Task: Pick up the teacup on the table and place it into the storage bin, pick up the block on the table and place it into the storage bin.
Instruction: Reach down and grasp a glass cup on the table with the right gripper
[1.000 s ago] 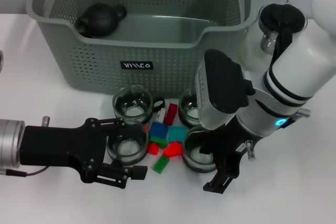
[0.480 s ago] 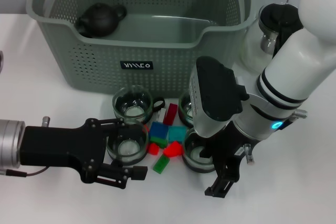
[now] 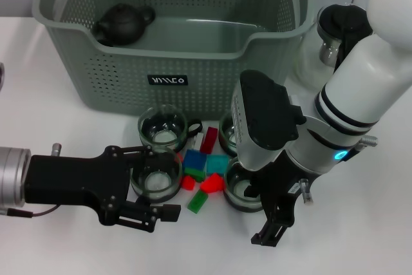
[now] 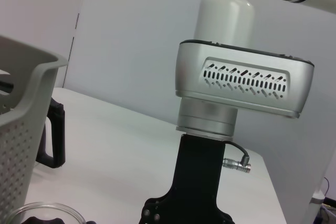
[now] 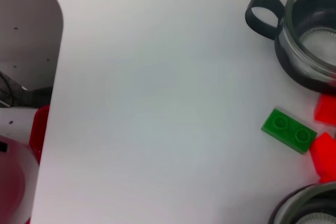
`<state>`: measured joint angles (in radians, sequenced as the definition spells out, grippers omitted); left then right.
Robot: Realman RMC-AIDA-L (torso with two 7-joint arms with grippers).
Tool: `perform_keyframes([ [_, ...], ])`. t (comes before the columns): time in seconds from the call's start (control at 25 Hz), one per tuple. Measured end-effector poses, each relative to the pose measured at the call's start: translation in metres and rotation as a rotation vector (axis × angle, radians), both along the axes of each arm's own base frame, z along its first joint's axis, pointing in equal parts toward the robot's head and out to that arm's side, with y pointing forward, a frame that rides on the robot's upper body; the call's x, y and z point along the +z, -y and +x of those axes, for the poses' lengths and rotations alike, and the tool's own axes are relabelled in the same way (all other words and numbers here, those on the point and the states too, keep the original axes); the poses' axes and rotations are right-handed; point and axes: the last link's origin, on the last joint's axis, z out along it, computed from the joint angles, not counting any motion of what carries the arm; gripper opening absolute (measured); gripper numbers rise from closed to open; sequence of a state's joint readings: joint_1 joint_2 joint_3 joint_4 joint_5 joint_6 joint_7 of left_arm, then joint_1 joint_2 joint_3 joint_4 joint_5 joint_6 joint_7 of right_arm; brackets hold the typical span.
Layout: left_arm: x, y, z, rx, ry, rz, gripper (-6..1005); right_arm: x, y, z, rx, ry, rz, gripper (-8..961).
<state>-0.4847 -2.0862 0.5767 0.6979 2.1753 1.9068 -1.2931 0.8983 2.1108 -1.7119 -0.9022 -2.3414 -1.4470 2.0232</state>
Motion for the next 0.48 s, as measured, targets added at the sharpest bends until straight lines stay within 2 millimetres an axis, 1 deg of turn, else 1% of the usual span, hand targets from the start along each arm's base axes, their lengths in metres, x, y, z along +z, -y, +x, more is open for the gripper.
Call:
perform_keyframes([
  [0.48,0.0001,-0.0003,0.0001,-0.001,0.001,0.003,935,0.0002,0.0014,-0.0001,0.002,0.003,-0.007,915],
])
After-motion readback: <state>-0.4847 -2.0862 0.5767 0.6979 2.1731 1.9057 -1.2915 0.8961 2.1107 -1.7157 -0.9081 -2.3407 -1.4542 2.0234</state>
